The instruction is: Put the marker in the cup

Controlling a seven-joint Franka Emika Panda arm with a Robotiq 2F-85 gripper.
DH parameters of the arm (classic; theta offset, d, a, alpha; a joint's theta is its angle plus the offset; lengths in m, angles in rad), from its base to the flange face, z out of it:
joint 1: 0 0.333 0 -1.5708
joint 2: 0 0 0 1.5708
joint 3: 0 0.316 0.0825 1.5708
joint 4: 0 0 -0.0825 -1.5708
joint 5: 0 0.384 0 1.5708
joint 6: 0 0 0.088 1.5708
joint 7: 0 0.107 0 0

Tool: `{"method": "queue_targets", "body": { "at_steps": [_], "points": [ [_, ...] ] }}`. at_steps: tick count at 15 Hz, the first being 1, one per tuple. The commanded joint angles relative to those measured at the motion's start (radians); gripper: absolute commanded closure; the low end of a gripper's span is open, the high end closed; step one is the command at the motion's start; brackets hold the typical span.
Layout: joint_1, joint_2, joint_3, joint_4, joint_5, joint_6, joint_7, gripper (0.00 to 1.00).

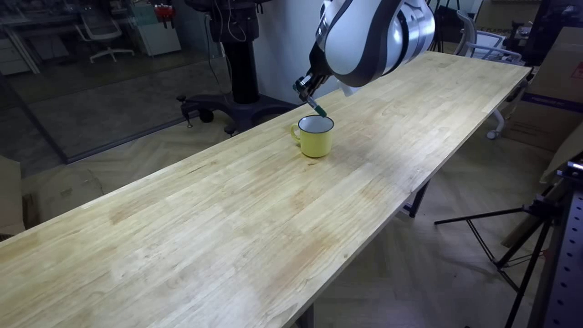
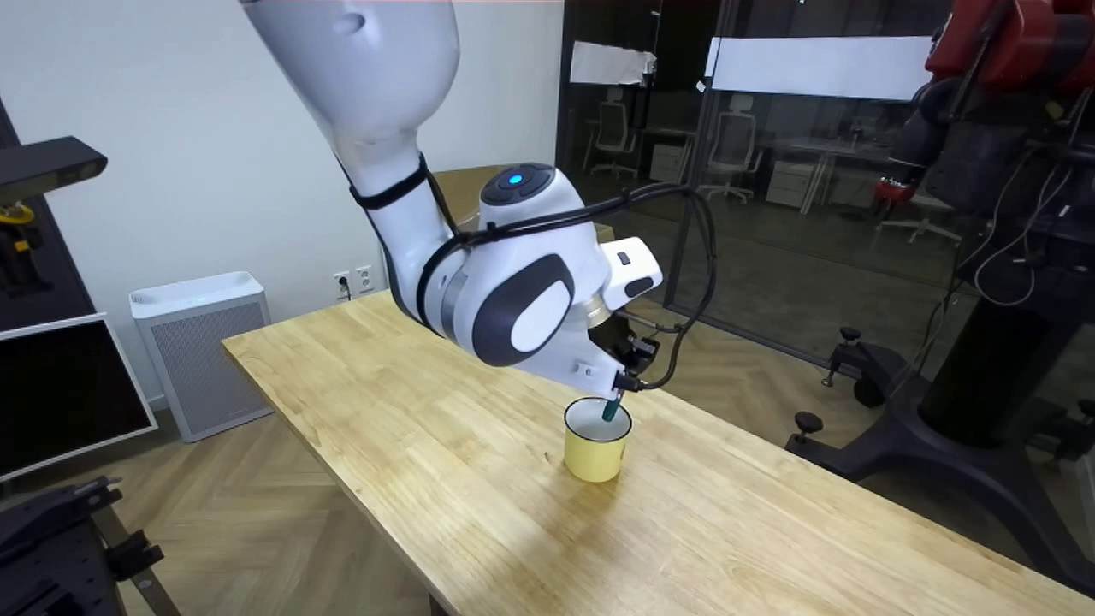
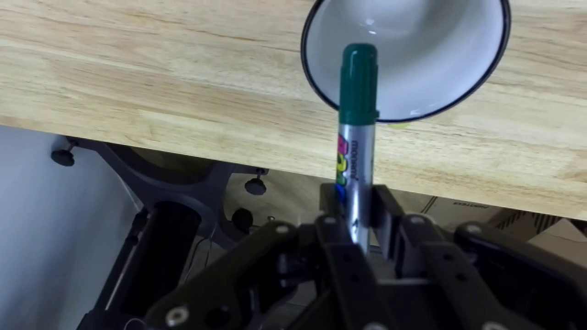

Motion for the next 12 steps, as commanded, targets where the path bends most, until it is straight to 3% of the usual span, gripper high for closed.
{"method": "queue_targets", "body": {
  "at_steps": [1, 4, 12],
  "points": [
    [0.023, -0.004, -0.019, -0.01, -0.008, 0.014, 0.04, 0.8],
    [0.028, -0.004, -0.021, -0.013, -0.007, 0.019, 0.042, 0.98],
    [0.039, -0.003, -0.028, -0.015, -0.006, 0.022, 0.044, 0.95]
  ]
}}
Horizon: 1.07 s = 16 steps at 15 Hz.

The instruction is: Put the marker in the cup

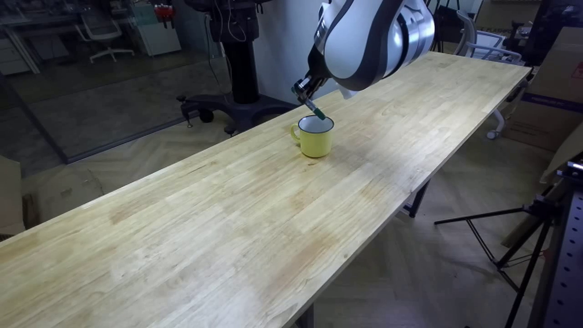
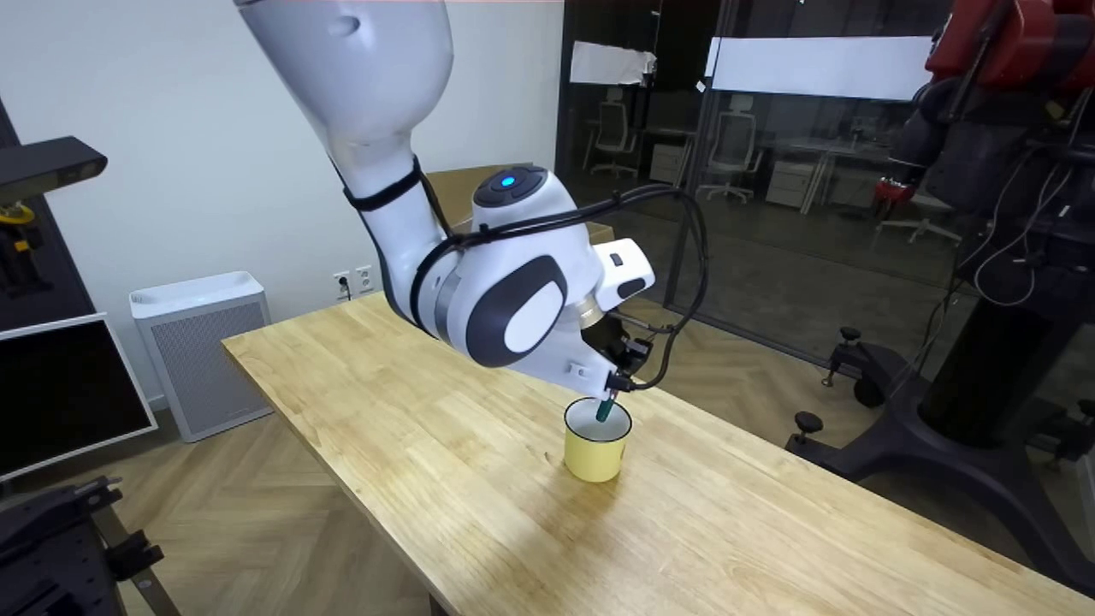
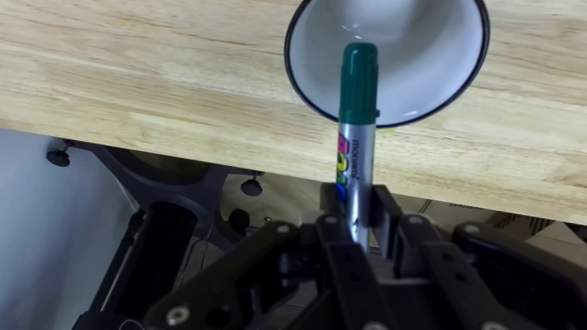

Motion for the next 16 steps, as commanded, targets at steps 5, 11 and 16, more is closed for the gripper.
{"method": "queue_targets", "body": {
  "at_steps": [5, 11, 16],
  "points": [
    [0.032, -0.004, -0.029, -0.005, -0.004, -0.002, 0.035, 0.95],
    [0.049, -0.003, -0.044, -0.004, -0.004, -0.008, 0.033, 0.27],
    [0.045, -0.003, -0.034, -0.002, -0.007, -0.013, 0.034, 0.0]
  ]
}}
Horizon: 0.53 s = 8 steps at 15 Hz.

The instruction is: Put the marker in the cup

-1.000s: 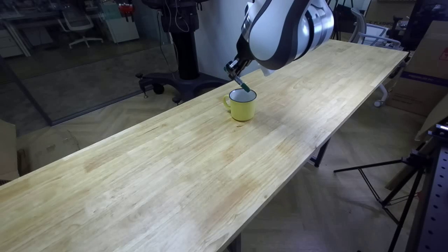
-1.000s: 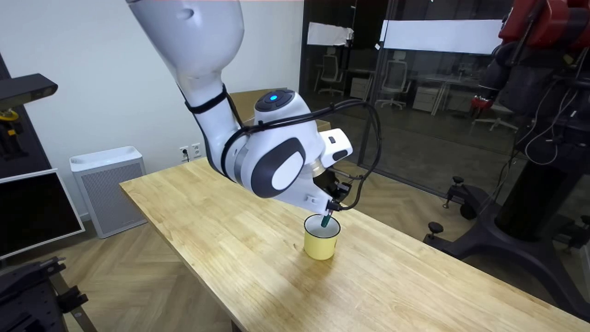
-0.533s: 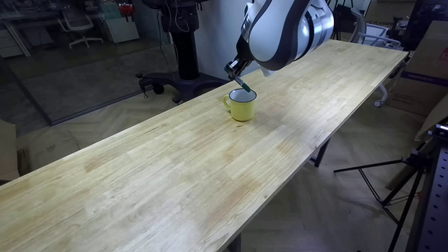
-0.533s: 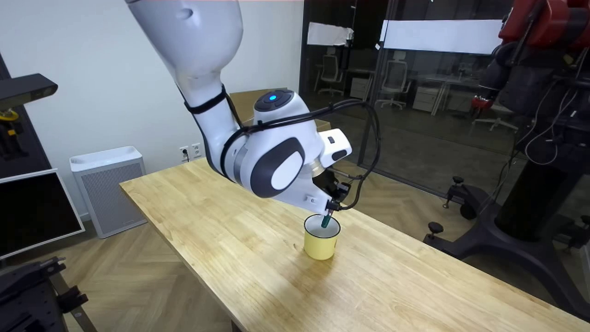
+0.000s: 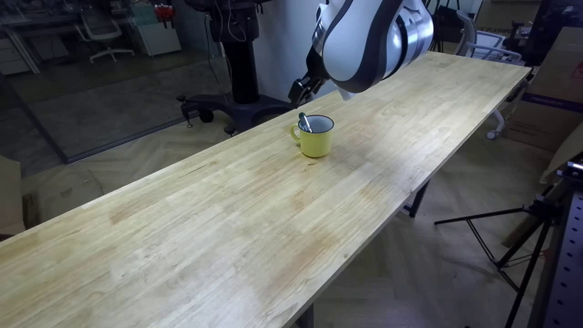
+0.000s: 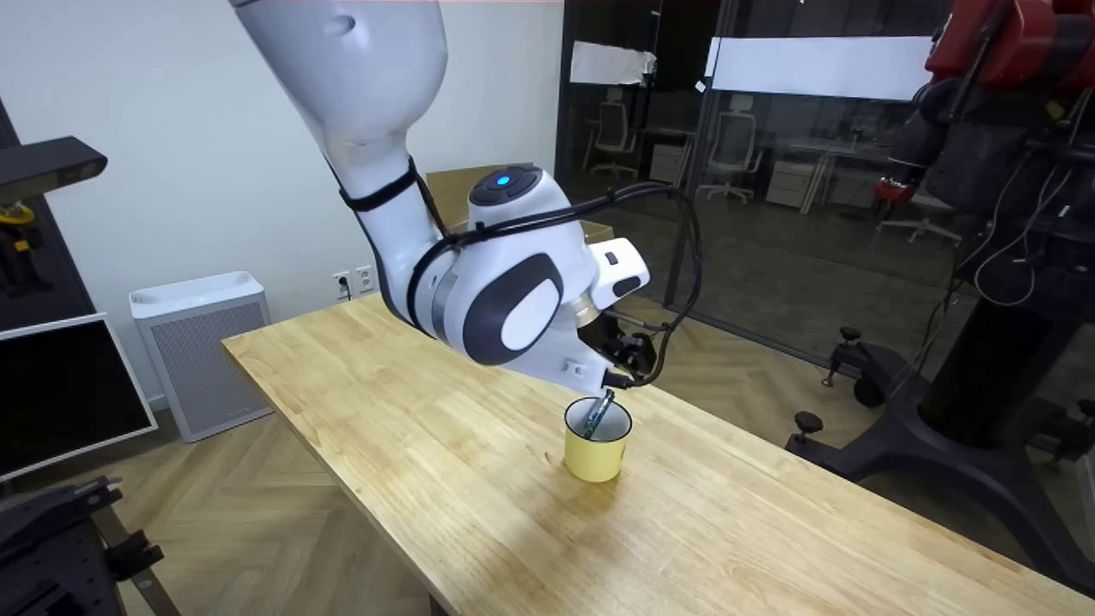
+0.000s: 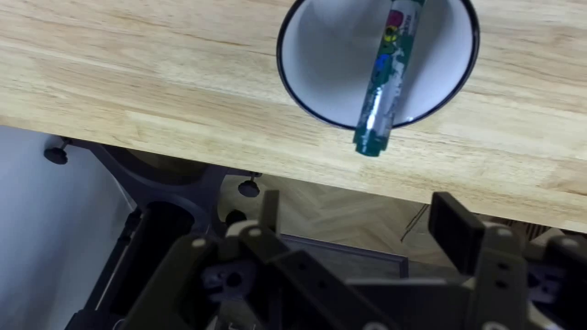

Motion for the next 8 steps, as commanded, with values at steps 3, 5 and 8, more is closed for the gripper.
{"method": "queue_targets", "body": {
  "at_steps": [3, 5, 8],
  "points": [
    [0.012, -0.003, -0.006, 0.002, -0.007, -0.018, 0.036, 0.0],
    [-0.005, -0.01, 0.015, 0.002, -0.008, -0.053, 0.044, 0.0],
    [-0.087, -0.026, 0.111, 0.002, -0.027, -0.156, 0.041, 0.0]
  ]
}}
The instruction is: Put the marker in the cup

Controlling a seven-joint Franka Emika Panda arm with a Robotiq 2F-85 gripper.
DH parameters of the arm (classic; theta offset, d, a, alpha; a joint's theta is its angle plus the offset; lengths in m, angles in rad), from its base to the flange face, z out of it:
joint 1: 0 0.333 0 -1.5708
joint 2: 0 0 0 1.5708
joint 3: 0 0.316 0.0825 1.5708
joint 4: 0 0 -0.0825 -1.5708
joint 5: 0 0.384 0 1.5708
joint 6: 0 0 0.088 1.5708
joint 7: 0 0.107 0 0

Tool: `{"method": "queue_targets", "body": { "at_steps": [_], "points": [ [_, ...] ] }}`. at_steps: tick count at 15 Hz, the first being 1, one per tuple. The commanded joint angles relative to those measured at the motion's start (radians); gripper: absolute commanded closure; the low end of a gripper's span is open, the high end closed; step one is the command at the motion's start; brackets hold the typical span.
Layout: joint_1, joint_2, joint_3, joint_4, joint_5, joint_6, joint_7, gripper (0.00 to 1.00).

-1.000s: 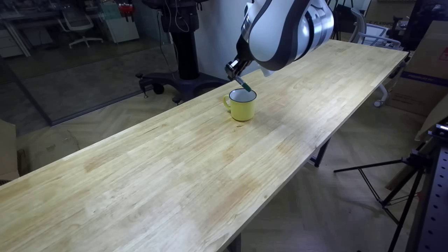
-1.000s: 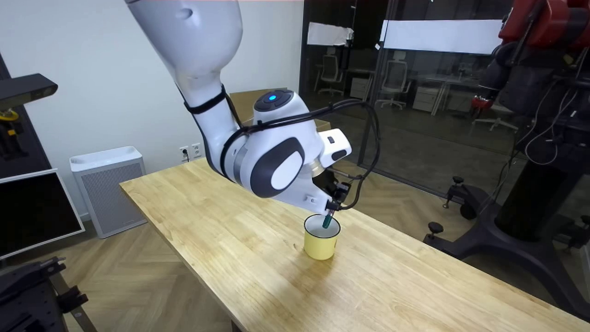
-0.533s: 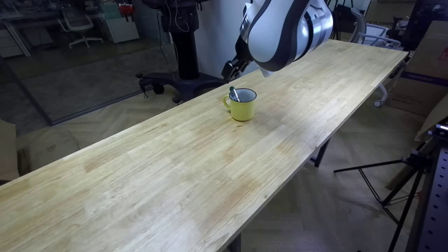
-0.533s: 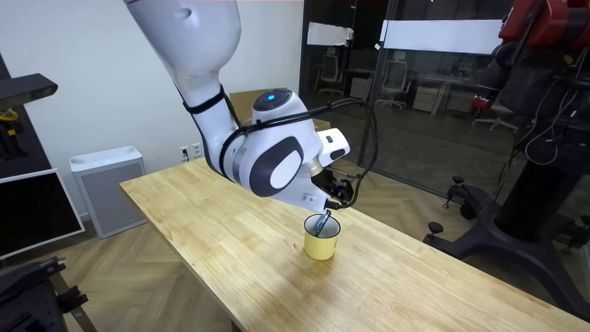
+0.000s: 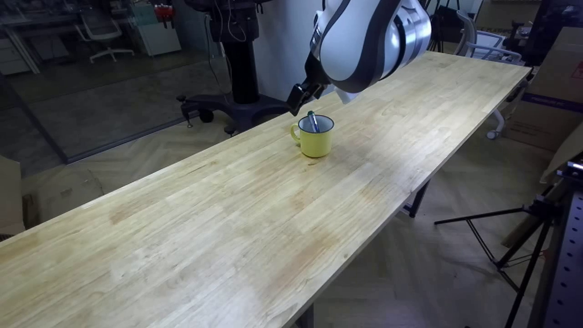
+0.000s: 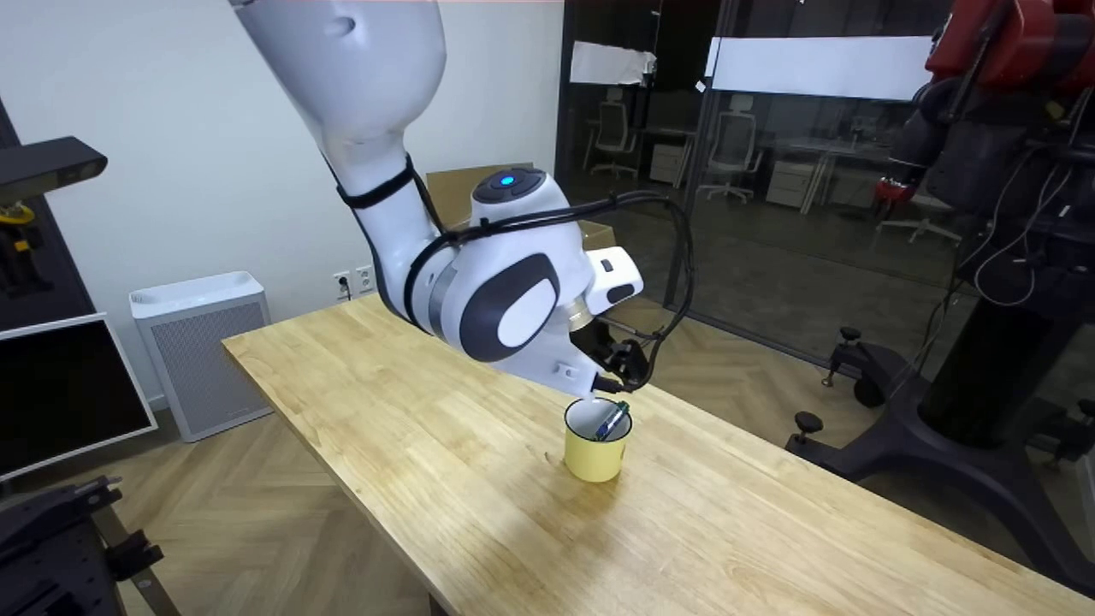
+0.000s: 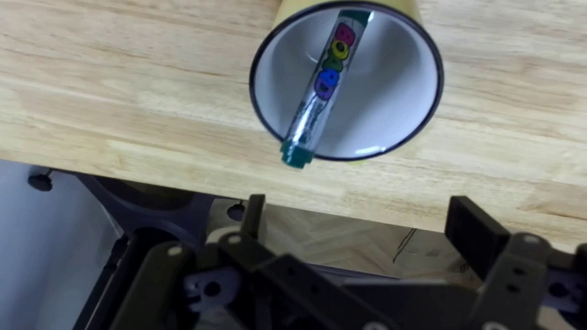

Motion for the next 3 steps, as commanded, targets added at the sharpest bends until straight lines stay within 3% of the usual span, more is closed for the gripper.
{"method": "queue_targets", "body": {
  "at_steps": [1, 3],
  "points": [
    [-0.088, -0.026, 0.104, 0.003, -0.02, -0.109, 0.03, 0.0],
    [-0.123, -0.03, 0.147, 0.007, -0.006, -0.164, 0.025, 0.0]
  ]
}}
